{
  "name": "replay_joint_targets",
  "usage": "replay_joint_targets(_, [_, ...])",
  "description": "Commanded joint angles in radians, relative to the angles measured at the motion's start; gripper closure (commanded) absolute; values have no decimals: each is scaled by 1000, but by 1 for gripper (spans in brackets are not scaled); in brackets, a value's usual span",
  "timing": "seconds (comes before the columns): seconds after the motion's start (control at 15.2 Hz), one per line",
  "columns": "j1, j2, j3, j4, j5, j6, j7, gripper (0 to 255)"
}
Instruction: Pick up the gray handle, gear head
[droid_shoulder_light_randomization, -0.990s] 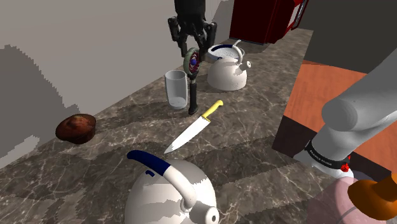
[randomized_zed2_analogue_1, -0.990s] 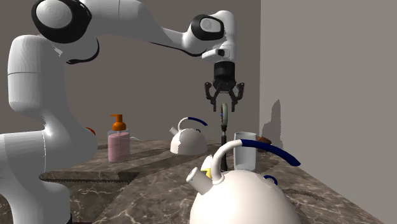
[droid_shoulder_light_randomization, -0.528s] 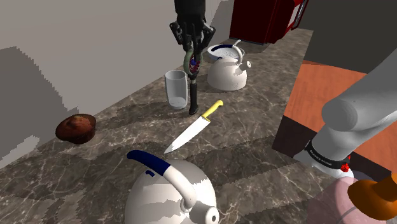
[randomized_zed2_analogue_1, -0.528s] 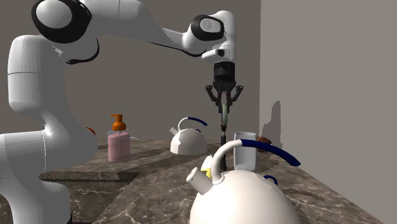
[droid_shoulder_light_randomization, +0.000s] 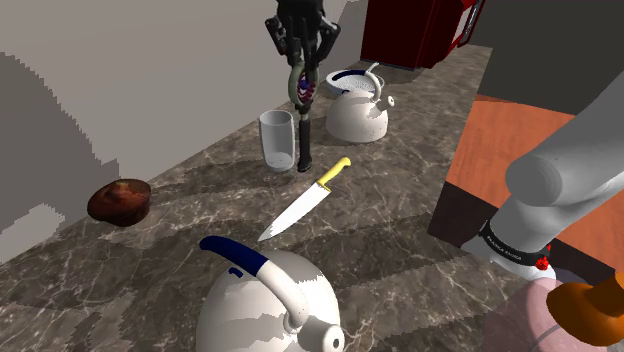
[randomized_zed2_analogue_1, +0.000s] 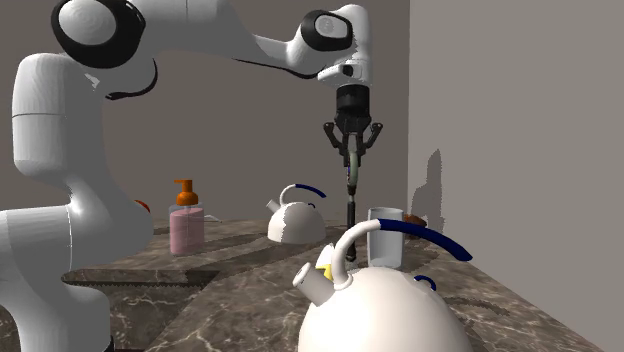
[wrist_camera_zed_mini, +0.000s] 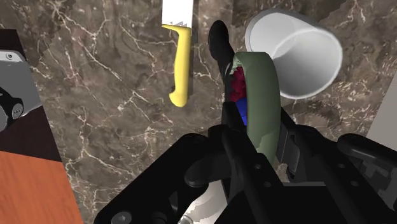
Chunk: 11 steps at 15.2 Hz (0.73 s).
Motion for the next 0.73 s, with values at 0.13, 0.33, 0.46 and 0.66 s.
replay_joint_targets(0.13, [4, 37, 19, 78, -31, -60, 23, 255])
replay_joint_targets(0.33, [12, 73, 35, 140, -61, -106, 43, 255])
replay_joint_targets(0.46, [21, 100, 46, 184, -85, -139, 59, 255])
replay_joint_targets(0.66, [29, 118, 52, 211, -101, -158, 69, 255])
